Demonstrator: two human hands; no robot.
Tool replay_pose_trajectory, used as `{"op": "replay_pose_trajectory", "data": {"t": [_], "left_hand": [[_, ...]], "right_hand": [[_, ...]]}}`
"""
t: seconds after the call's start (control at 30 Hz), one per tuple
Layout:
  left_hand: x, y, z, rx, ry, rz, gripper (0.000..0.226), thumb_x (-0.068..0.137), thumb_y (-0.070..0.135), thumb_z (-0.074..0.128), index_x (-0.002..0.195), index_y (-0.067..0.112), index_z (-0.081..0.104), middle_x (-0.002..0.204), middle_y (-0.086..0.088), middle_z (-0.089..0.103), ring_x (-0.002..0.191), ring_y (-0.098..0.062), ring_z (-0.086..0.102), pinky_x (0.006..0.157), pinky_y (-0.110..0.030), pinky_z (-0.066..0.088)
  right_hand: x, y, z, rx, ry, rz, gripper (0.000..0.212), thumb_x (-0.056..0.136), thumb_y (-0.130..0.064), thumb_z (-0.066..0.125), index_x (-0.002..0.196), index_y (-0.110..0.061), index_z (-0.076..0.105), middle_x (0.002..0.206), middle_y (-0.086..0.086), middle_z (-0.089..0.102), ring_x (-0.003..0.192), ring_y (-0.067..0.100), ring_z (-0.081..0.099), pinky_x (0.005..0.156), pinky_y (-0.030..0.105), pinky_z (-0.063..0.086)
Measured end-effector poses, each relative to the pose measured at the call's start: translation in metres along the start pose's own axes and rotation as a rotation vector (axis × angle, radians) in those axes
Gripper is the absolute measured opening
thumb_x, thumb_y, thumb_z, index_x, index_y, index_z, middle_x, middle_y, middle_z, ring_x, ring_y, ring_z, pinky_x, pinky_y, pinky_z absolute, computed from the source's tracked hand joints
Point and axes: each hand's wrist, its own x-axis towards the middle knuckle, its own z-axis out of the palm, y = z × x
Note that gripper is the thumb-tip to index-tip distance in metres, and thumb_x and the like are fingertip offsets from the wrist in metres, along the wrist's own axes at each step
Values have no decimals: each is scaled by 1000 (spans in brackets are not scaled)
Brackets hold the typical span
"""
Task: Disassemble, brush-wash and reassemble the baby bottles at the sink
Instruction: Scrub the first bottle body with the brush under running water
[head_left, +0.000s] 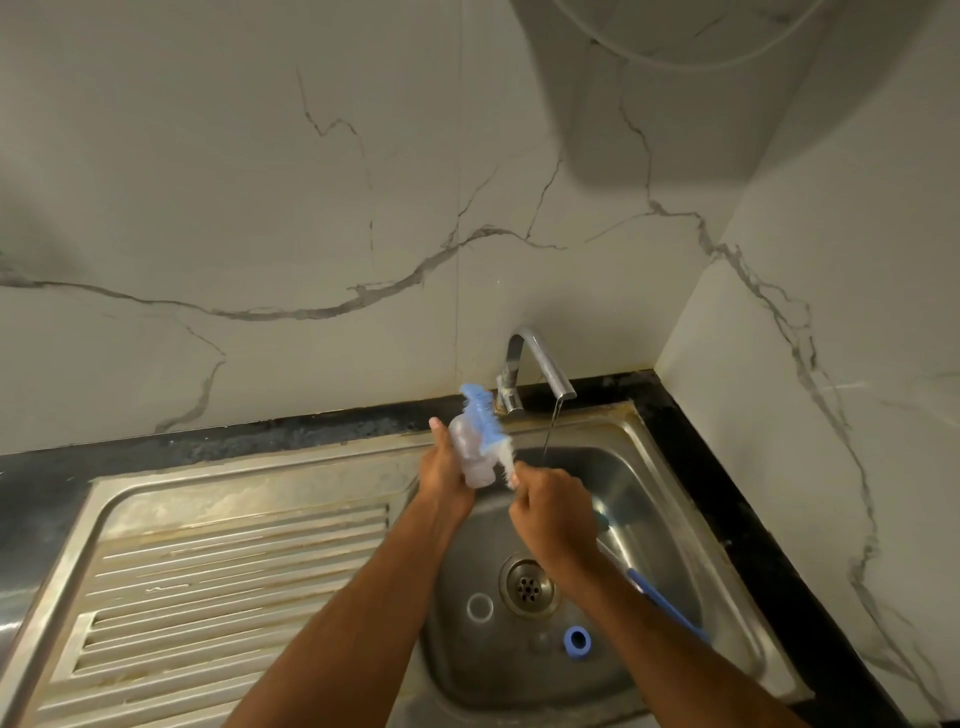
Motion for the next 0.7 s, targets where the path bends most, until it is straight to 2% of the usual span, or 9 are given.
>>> {"op": "replay_pose_trajectory", "data": {"t": [0.03,0.1,0.2,0.33,0.47,0.53,0.57,0.63,0.7], "left_hand": [[-1,-2,-1,-15,-17,-19,75,101,65,26,134,4,55,118,-22,67,94,-31,68,77,-41,56],[-2,1,-2,-103,-19,-65,74,102,65,23,130,5,55,117,-21,65,104,-33,64,93,-44,52],[1,5,-2,-142,-6,-70,71,98,68,35,128,8,59,105,-17,67,92,-28,65,83,-42,53],[-4,4,3,-39,-61,-72,77,93,74,36,127,10,60,122,-19,65,111,-33,63,96,-45,51],[-3,-1,1,-95,26,-43,60,101,57,45,134,8,52,117,-17,62,103,-29,63,89,-43,51],[-4,-4,1,-69,-10,-76,57,102,59,37,128,11,53,120,-17,63,107,-31,63,92,-45,51],[-6,-6,2,-78,-22,-94,61,103,60,34,129,8,54,119,-17,65,102,-28,64,88,-43,52],[-8,-5,5,-139,-17,-136,64,102,59,37,130,6,57,108,-16,68,84,-23,64,74,-36,52],[-9,-1,9,-186,-10,-149,59,100,58,43,124,6,60,107,-17,66,86,-25,64,77,-38,52]], "right_hand": [[3,2,-1,-9,7,40,9,91,-11,59,92,-13,68,78,-1,71,57,4,51,46,7,21],[-1,1,2,-14,-33,-3,10,92,-13,58,95,-14,68,80,-1,71,59,4,57,47,6,25],[-8,5,9,5,-47,-117,7,92,-15,60,96,-15,66,81,-2,72,61,4,62,50,8,38],[-5,5,6,20,-32,-29,5,92,-14,61,91,-15,66,79,-2,70,60,3,58,50,6,31],[-10,3,10,31,-22,-103,5,89,-13,63,91,-14,67,76,-1,70,61,4,62,50,3,26],[-8,4,8,56,-9,-29,5,92,-14,62,87,-16,65,77,-2,69,62,3,59,51,6,32],[-8,2,10,61,-18,-24,5,92,-14,62,87,-16,64,77,-2,69,62,3,58,52,7,34],[-11,-5,15,62,-32,-84,6,91,-14,63,95,-13,67,80,-1,70,65,5,62,57,8,40],[-8,-3,12,80,-7,-39,7,92,-15,62,95,-13,68,80,-1,70,63,4,61,56,8,40]]}}
